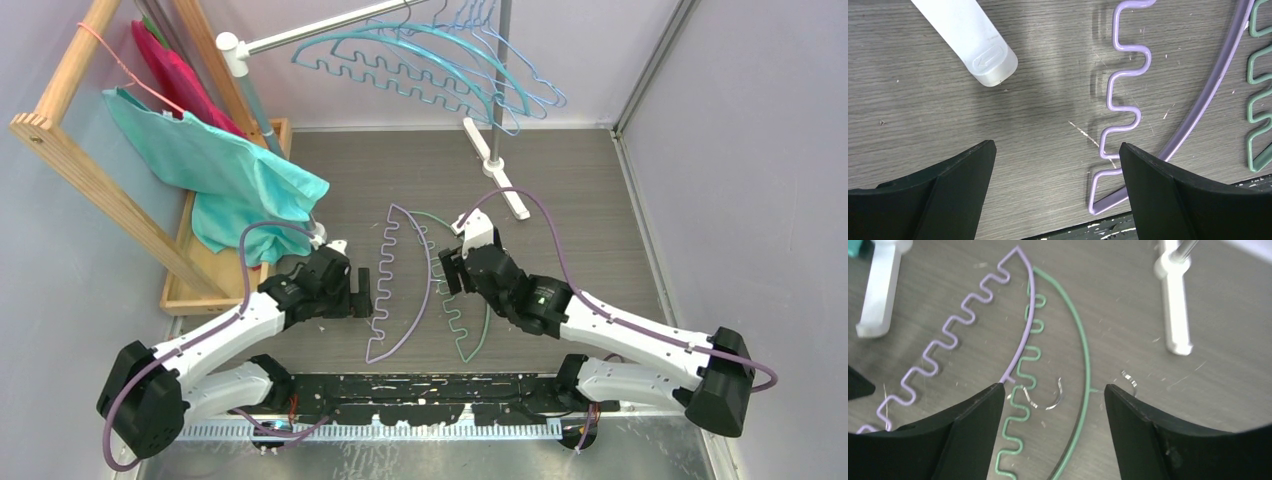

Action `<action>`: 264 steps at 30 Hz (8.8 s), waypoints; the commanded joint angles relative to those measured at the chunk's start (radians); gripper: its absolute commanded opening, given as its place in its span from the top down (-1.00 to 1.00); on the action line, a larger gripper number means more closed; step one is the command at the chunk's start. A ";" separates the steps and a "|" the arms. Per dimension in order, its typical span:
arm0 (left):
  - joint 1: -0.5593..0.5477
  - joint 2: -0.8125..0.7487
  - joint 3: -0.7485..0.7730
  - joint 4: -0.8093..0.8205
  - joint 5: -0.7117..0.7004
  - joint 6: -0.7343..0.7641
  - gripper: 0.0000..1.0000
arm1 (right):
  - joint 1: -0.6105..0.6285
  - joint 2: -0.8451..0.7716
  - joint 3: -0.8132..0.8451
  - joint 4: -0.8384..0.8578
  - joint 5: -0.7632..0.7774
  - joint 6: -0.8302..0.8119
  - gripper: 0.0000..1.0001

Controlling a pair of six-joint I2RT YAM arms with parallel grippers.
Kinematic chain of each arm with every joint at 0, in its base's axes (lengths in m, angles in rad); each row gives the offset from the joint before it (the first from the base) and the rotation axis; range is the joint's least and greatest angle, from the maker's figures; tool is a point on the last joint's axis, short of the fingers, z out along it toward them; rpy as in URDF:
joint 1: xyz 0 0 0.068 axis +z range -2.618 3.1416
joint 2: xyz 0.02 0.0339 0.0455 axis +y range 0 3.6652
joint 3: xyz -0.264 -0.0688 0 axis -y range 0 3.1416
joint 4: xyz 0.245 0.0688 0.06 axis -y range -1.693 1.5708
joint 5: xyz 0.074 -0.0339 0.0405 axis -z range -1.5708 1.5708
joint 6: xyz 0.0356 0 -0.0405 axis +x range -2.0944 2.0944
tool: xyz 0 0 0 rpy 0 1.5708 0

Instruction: Organize the hangers

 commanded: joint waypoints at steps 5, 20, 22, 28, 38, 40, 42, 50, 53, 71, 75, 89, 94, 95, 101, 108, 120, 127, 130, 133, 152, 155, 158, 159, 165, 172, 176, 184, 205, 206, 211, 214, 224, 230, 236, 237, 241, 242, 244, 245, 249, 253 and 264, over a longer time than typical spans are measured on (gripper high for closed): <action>0.001 0.023 -0.003 0.065 -0.014 -0.017 -0.96 | 0.009 0.120 -0.112 0.183 -0.213 0.351 -0.19; 0.001 -0.019 0.000 0.033 0.001 -0.012 -0.96 | 0.093 0.530 0.051 0.176 -0.140 0.642 0.15; 0.001 -0.027 0.000 0.024 -0.002 -0.007 -0.96 | 0.095 0.527 0.033 0.166 -0.108 0.667 0.15; 0.001 -0.045 -0.003 0.015 -0.017 -0.002 -0.96 | 0.095 0.525 0.016 0.152 -0.067 0.691 0.11; 0.001 -0.043 -0.021 0.014 -0.015 -0.004 -0.96 | 0.094 0.635 0.041 0.156 -0.044 0.705 0.06; 0.002 -0.046 -0.024 0.010 -0.017 -0.003 -0.96 | 0.094 0.658 0.047 0.155 -0.042 0.706 0.06; 0.002 -0.050 -0.025 0.004 -0.018 -0.002 -0.96 | 0.094 0.679 0.054 0.156 -0.040 0.710 0.11; 0.001 -0.066 -0.026 -0.010 -0.027 -0.002 -0.96 | 0.094 0.703 0.052 0.160 -0.006 0.682 0.98; 0.001 -0.072 -0.029 -0.006 -0.025 -0.006 -0.96 | 0.097 0.669 0.052 0.149 0.023 0.643 0.98; 0.002 0.024 -0.024 0.065 -0.011 -0.002 -0.96 | 0.321 0.345 0.131 -0.039 0.218 0.470 0.98; 0.001 0.034 -0.026 0.075 -0.013 0.000 -0.96 | 0.339 0.267 0.126 -0.027 0.197 0.462 0.98; 0.001 0.077 -0.009 0.083 -0.009 0.017 -0.96 | 0.357 0.030 -0.003 0.231 -0.057 0.291 0.98; 0.002 0.015 0.033 0.007 0.029 0.023 -0.96 | 0.357 0.029 0.005 0.175 0.125 0.298 0.98; 0.001 -0.008 0.039 -0.009 0.044 0.024 -0.96 | 0.357 0.031 0.007 0.161 0.178 0.296 0.98; 0.001 -0.156 0.116 -0.168 0.070 0.023 -0.96 | 0.358 0.042 0.045 0.102 0.459 0.233 0.98; 0.001 -0.226 0.193 -0.255 0.065 0.006 -0.96 | 0.357 0.020 0.106 0.116 0.637 0.094 0.98; 0.002 -0.331 0.192 -0.228 0.108 -0.025 -0.96 | 0.358 0.073 0.134 0.258 0.692 -0.084 0.98; 0.001 -0.353 0.268 -0.239 0.088 -0.040 -0.96 | 0.357 0.111 0.116 0.272 0.637 -0.028 0.98; 0.001 -0.334 0.266 -0.260 0.065 -0.020 -0.96 | 0.357 0.122 0.118 0.265 0.657 -0.048 0.98; 0.002 -0.289 0.263 -0.350 0.036 0.004 -0.96 | 0.347 0.117 0.114 0.265 0.677 -0.081 0.98; 0.001 -0.387 0.148 -0.202 0.385 0.043 -0.96 | -0.010 0.062 -0.025 0.364 0.399 -0.127 0.98; 0.001 -0.380 0.152 -0.210 0.355 0.036 -0.96 | -0.010 0.064 -0.034 0.358 0.383 -0.109 0.98; 0.001 -0.361 0.159 -0.209 0.336 0.026 -0.96 | -0.010 0.072 -0.033 0.340 0.361 -0.082 0.98; 0.001 -0.355 0.162 -0.206 0.338 0.023 -0.96 | -0.010 0.077 -0.031 0.328 0.349 -0.070 0.98; 0.001 -0.342 0.179 -0.202 0.355 0.011 -0.96 | 0.098 0.120 0.029 0.280 0.346 -0.060 0.98; 0.002 -0.329 0.179 -0.214 0.349 0.003 -0.96 | 0.271 0.237 0.201 0.236 0.535 -0.155 0.97; 0.002 -0.349 0.180 -0.226 0.351 0.009 -0.96 | 0.273 0.243 0.229 0.288 0.605 -0.241 0.98; 0.002 -0.380 0.176 -0.249 0.337 0.017 -0.96 | 0.273 0.271 0.316 0.494 0.669 -0.585 0.98; 0.002 -0.404 0.185 -0.281 0.324 0.037 -0.96 | 0.258 0.522 0.696 0.898 0.562 -1.176 0.98; 0.001 -0.404 0.184 -0.279 0.324 0.035 -0.96 | 0.249 0.542 0.733 0.892 0.553 -1.178 0.98; 0.002 -0.403 0.166 -0.255 0.329 0.028 -0.96 | 0.212 0.642 0.899 0.858 0.494 -1.185 0.98; 0.001 -0.396 0.158 -0.247 0.330 0.026 -0.96 | 0.197 0.703 0.987 0.856 0.465 -1.213 0.98; 0.001 -0.350 0.160 -0.223 0.325 0.034 -0.96 | 0.098 0.841 1.140 0.885 0.358 -1.243 0.98; 0.001 -0.283 0.176 -0.223 0.314 0.055 -0.96 | 0.055 0.883 1.180 0.924 0.301 -1.245 0.98; 0.002 -0.232 0.179 -0.201 0.313 0.063 -0.96 | 0.048 0.890 1.181 0.969 0.251 -1.259 0.98; 0.002 -0.226 0.179 -0.198 0.313 0.064 -0.96 | 0.048 0.892 1.185 0.970 0.245 -1.264 0.98; 0.002 -0.215 0.176 -0.182 0.313 0.064 -0.96 | 0.048 0.907 1.223 0.961 0.220 -1.268 0.98; 0.001 -0.213 0.177 -0.180 0.313 0.064 -0.96 | 0.048 0.915 1.238 0.955 0.215 -1.268 0.98; 0.001 -0.213 0.176 -0.178 0.313 0.063 -0.96 | 0.046 0.931 1.266 0.945 0.209 -1.273 0.98; 0.002 -0.214 0.176 -0.177 0.311 0.063 -0.96 | 0.048 0.940 1.272 0.943 0.211 -1.275 0.98; 0.001 -0.216 0.168 -0.176 0.311 0.064 -0.96 | 0.056 0.910 1.207 0.970 0.229 -1.269 0.98; 0.001 -0.217 0.165 -0.180 0.311 0.062 -0.96 | 0.057 0.853 1.115 0.972 0.245 -1.231 0.98; 0.001 -0.236 0.153 -0.173 0.312 0.049 -0.96 | 0.105 0.783 1.011 1.006 0.286 -1.258 0.98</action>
